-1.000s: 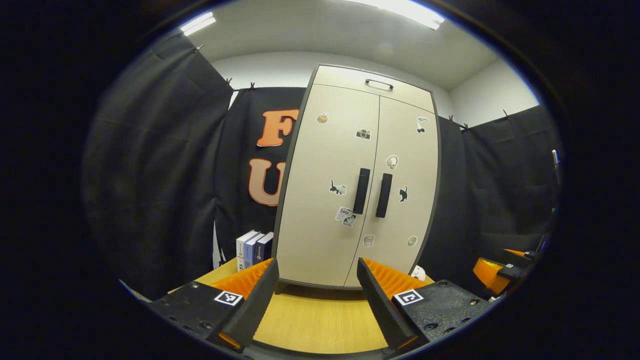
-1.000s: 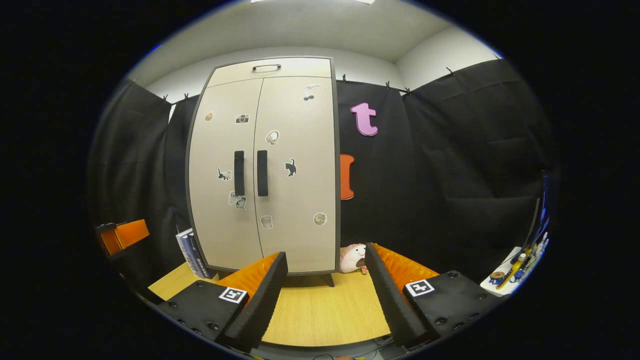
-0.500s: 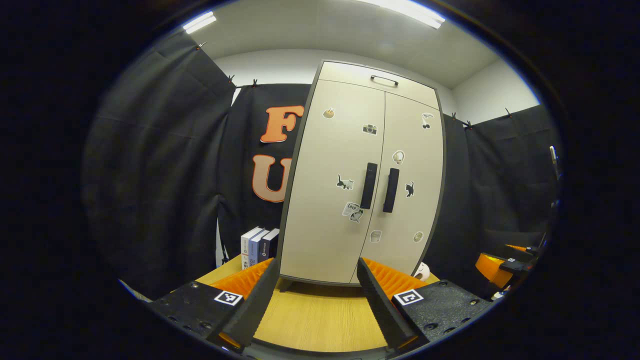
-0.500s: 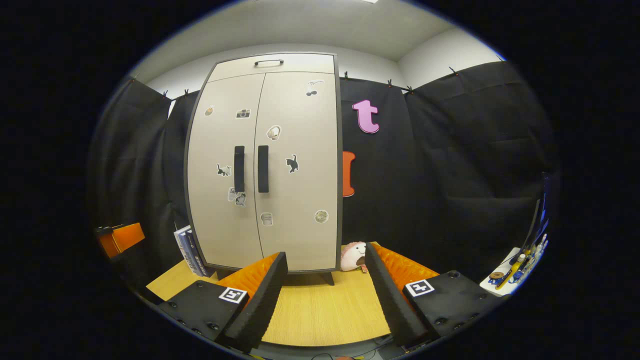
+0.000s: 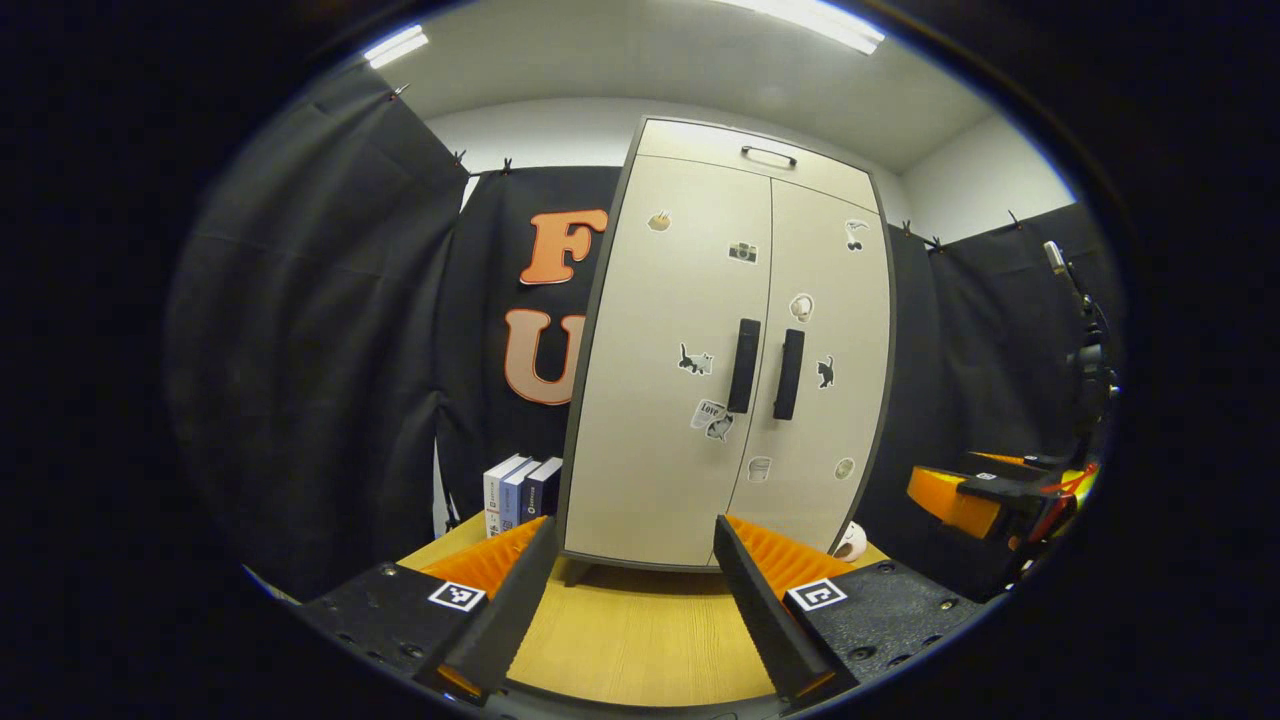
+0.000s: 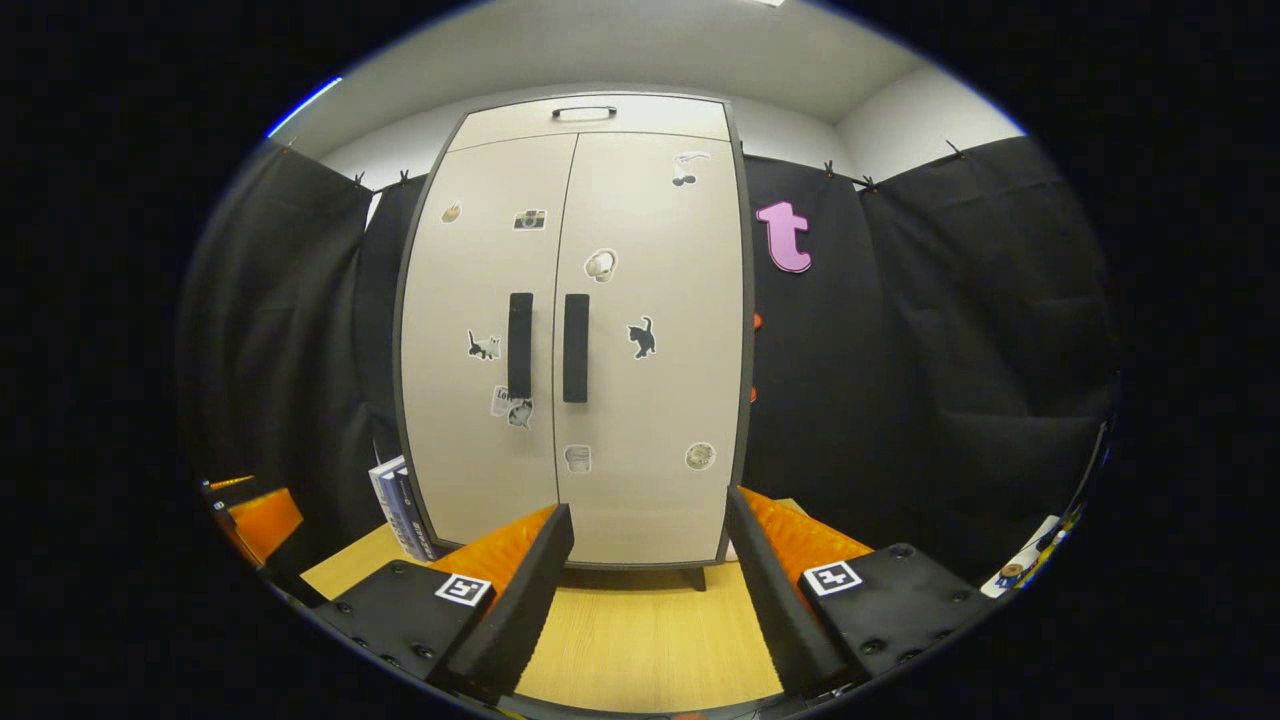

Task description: Open the right door of the double-door shoe cabinet with the right hand, and open the left door with the left hand.

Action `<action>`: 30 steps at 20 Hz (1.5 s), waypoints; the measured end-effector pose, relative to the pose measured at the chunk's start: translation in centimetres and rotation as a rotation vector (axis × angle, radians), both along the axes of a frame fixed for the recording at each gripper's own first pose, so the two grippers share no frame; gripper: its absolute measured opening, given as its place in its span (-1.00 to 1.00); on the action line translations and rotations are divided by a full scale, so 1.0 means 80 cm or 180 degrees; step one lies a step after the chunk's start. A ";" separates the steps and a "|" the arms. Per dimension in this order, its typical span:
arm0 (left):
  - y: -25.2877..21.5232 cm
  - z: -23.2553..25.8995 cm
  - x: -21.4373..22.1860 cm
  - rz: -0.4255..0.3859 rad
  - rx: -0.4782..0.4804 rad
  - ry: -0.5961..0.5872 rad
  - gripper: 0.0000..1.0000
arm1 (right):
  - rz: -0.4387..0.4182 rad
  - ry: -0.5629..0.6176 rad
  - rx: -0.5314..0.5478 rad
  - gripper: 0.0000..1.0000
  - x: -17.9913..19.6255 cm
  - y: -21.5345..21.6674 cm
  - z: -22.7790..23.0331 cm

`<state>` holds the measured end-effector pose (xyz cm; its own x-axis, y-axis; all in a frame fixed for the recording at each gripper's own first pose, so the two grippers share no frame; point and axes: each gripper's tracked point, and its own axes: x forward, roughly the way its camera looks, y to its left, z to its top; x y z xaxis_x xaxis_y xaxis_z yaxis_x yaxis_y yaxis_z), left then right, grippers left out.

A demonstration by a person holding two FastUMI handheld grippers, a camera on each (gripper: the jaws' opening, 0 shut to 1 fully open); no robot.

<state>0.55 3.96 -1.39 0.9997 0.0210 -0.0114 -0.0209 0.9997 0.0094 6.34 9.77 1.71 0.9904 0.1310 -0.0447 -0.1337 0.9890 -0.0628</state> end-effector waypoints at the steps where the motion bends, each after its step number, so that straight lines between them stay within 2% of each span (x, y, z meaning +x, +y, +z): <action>1: 0.003 -0.002 0.003 0.0003 -0.0004 0.0002 0.89 | 0.0033 -0.0013 -0.0001 0.95 0.009 0.010 0.006; 9: 0.002 -0.027 0.024 -0.0140 0.0131 0.0216 0.89 | 0.0096 -0.0052 0.0008 0.95 0.103 0.067 0.048; 17: 0.016 -0.020 0.052 -0.0108 0.0115 0.0169 0.89 | 0.0094 -0.0140 0.0039 0.95 0.188 0.113 0.087; 18: 0.018 -0.020 0.056 -0.0095 0.0110 0.0166 0.89 | 0.0109 -0.0149 0.0019 0.83 0.197 0.121 0.089; 19: 0.021 -0.020 0.058 -0.0078 0.0106 0.0167 0.89 | 0.0122 -0.0159 0.0010 0.94 0.206 0.127 0.092; 20: 0.022 -0.020 0.062 -0.0064 0.0100 0.0171 0.89 | 0.0123 -0.0177 0.0013 0.83 0.215 0.131 0.095; 22: 0.027 -0.023 0.067 -0.0035 0.0091 0.0181 0.89 | 0.0094 -0.0176 0.0018 0.76 0.234 0.135 0.097; 23: 0.029 -0.023 0.069 -0.0021 0.0091 0.0182 0.89 | 0.0082 -0.0154 0.0031 0.83 0.242 0.135 0.096; 24: 0.031 -0.022 0.072 -0.0006 0.0093 0.0182 0.89 | 0.0061 -0.0114 0.0041 0.65 0.251 0.134 0.094; 25: 0.034 -0.023 0.074 0.0026 0.0085 0.0190 0.89 | 0.0028 -0.0076 0.0059 0.79 0.260 0.133 0.091; 26: 0.035 -0.024 0.074 0.0043 0.0066 0.0198 0.89 | 0.0019 -0.0039 0.0079 0.52 0.265 0.134 0.087; 28: 0.034 -0.026 0.077 0.0058 0.0052 0.0221 0.89 | 0.0018 0.0036 0.0085 0.42 0.275 0.136 0.081; 30: 0.034 -0.025 0.078 0.0067 0.0062 0.0219 0.89 | 0.0024 0.0057 0.0084 0.43 0.282 0.139 0.081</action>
<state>6.79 6.66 -3.35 0.9959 0.0430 -0.0795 -0.0407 0.9987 0.0309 28.88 20.85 8.22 0.9884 0.1397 -0.0588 -0.1419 0.9893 -0.0342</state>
